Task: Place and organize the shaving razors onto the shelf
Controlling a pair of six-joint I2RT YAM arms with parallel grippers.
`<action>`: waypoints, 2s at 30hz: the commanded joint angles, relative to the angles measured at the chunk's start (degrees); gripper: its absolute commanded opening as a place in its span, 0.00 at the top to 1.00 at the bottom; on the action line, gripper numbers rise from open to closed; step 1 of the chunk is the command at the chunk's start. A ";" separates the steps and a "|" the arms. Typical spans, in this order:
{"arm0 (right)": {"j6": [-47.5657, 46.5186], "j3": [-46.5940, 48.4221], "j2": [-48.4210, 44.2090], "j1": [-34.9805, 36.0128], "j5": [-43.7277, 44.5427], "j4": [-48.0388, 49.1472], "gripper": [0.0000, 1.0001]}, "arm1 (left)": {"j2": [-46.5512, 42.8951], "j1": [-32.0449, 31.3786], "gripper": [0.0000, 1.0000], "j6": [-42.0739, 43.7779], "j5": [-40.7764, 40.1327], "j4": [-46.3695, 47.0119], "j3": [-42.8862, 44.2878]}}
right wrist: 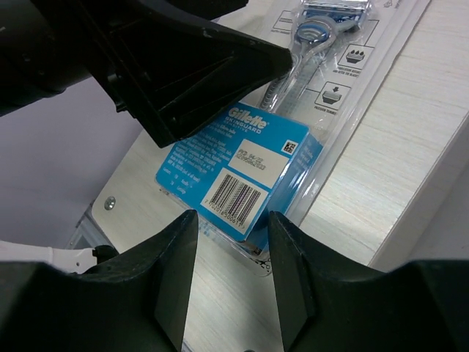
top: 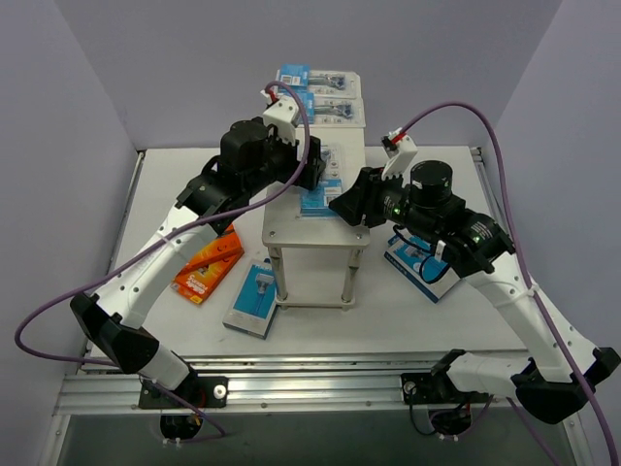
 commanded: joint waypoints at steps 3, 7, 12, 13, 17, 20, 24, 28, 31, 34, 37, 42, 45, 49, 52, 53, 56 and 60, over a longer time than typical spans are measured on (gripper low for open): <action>-0.76 -1.20 -0.49 0.45 -3.57 4.68 0.61 | 1.95 -1.16 0.00 0.76 -0.45 -0.91 3.79; -0.58 -1.38 0.21 0.54 -4.63 6.00 0.61 | 2.56 -1.60 0.00 1.20 -0.89 -1.26 4.32; -0.67 -1.20 0.91 0.71 -4.63 6.70 0.61 | 2.13 -1.60 0.00 1.81 -1.59 -1.27 4.50; -0.67 -1.29 1.00 0.71 -5.07 7.05 0.61 | 2.13 -1.60 0.00 1.90 -1.59 -1.26 4.67; -0.23 -1.90 1.79 0.89 -5.69 8.46 0.61 | 3.00 -1.60 0.00 1.29 -0.37 -1.35 6.42; -0.05 -2.34 2.32 1.33 -5.95 9.43 0.61 | 3.79 -1.78 0.00 0.41 1.13 -1.26 7.40; -0.14 -2.52 2.41 1.50 -5.95 9.78 0.61 | 5.02 -2.13 0.00 0.23 1.83 -1.61 8.98; -0.40 -2.96 1.88 1.77 -6.13 10.57 0.60 | 5.99 -2.22 0.00 -0.38 1.83 -2.32 9.33; -0.49 -3.40 1.88 2.03 -6.39 11.71 0.57 | 6.43 -2.31 0.00 -1.00 2.01 -2.32 9.16; -0.14 -4.28 1.97 2.21 -7.62 13.81 0.56 | 6.78 -2.22 0.00 -1.70 2.19 -2.23 9.24; -0.14 -4.63 1.97 2.47 -8.68 14.88 0.55 | 6.96 -2.31 0.00 -2.84 2.10 -2.06 8.98; -0.67 -5.15 0.92 2.47 -8.85 15.14 0.54 | 7.22 -2.22 0.00 -4.25 2.53 -1.44 8.89; -0.58 -5.86 0.12 2.47 -9.38 15.75 0.54 | 7.40 -2.22 0.00 -5.48 3.76 -0.56 8.98; -0.67 -6.74 0.21 2.47 -9.82 16.20 0.53 | 8.01 -2.31 0.00 -6.80 5.51 0.14 9.07; -0.84 -7.26 0.21 2.47 -9.82 16.55 0.52 | 8.28 -2.31 0.00 -7.68 6.49 0.32 9.07; -0.84 -7.35 0.21 2.47 -9.65 16.81 0.51 | 8.19 -2.31 0.00 -7.85 6.67 0.32 9.07; -0.76 -7.71 0.30 2.47 -9.47 17.43 0.46 | 7.93 -2.22 0.00 -8.12 7.90 0.58 8.80; -0.93 -7.53 0.83 2.47 -9.03 17.52 0.43 | 7.58 -2.22 0.00 -9.00 9.30 0.67 8.63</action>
